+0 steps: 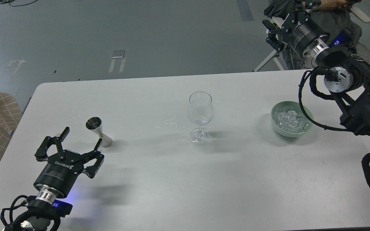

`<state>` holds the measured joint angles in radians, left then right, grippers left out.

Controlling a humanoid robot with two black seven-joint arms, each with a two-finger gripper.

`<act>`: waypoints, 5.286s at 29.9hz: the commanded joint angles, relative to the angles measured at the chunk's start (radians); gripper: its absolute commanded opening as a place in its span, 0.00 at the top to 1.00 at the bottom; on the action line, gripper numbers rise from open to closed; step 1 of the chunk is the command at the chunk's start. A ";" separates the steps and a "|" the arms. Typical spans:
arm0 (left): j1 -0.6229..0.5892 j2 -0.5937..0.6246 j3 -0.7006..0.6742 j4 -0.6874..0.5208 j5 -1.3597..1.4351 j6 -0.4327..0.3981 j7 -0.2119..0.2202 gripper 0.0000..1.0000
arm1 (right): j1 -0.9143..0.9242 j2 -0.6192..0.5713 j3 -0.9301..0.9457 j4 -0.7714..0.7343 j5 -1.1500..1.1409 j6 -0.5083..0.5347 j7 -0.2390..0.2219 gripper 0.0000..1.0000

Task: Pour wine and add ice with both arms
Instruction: 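Lower the left gripper to the metal jigger and close around it, then lift the jigger with the left gripper and carry it over the wine glass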

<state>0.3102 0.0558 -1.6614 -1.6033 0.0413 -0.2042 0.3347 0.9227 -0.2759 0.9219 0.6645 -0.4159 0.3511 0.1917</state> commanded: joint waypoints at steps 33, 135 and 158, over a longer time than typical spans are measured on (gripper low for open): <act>-0.313 -0.056 0.005 0.382 0.137 0.054 -0.023 0.05 | -0.024 0.004 -0.014 -0.002 -0.004 -0.001 0.000 0.00; -0.755 -0.056 0.555 0.026 0.380 0.693 0.145 1.00 | -0.039 -0.002 -0.037 -0.002 -0.004 -0.015 -0.002 0.00; -0.821 -0.056 0.678 0.039 0.644 0.693 0.154 1.00 | -0.041 -0.002 -0.035 -0.002 -0.004 -0.015 -0.002 0.00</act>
<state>-0.5089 0.0000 -0.9885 -1.5656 0.6650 0.4887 0.4889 0.8821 -0.2777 0.8851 0.6627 -0.4203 0.3348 0.1903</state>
